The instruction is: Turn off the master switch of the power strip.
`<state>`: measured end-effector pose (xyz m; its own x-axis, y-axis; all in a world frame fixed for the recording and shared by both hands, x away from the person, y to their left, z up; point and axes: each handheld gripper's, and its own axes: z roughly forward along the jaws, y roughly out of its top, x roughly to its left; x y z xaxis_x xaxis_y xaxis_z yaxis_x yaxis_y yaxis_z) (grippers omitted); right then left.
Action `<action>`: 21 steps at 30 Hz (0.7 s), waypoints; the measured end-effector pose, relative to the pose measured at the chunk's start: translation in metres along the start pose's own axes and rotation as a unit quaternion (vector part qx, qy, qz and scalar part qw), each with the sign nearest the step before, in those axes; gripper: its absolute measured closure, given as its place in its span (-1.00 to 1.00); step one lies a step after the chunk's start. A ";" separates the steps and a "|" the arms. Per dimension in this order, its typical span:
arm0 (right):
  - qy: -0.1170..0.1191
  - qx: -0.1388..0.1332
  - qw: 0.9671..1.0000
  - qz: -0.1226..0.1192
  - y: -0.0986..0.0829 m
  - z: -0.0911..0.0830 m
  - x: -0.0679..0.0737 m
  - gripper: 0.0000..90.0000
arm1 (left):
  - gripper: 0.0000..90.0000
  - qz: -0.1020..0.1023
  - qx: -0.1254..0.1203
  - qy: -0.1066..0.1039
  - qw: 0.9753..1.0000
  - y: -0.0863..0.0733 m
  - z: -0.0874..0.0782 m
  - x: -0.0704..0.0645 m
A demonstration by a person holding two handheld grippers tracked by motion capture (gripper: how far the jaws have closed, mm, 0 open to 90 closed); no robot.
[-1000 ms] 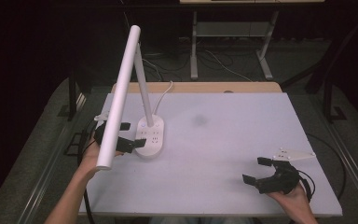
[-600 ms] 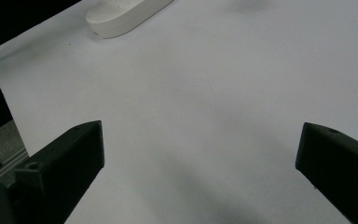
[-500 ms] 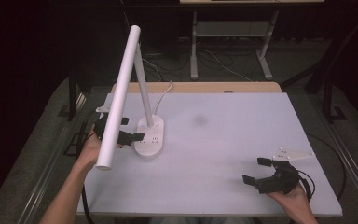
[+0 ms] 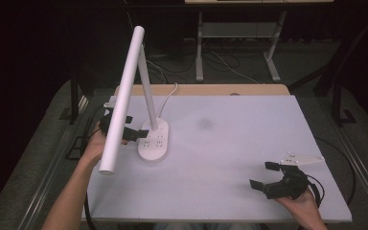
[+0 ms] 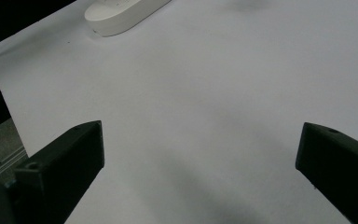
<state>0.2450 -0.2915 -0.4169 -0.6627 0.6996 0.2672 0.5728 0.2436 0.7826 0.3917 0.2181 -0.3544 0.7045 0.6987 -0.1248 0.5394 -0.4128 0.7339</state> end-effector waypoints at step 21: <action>-0.002 0.003 1.000 -0.004 -0.001 -0.001 -0.001 -0.99 | -0.58 -0.037 0.014 0.014 0.999 -0.004 0.020 0.020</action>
<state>0.2449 -0.2927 -0.4175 -0.6654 0.7001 0.2591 0.5707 0.2533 0.7811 0.4129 0.2219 -0.3734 0.6492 0.7438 -0.1592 0.6026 -0.3753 0.7043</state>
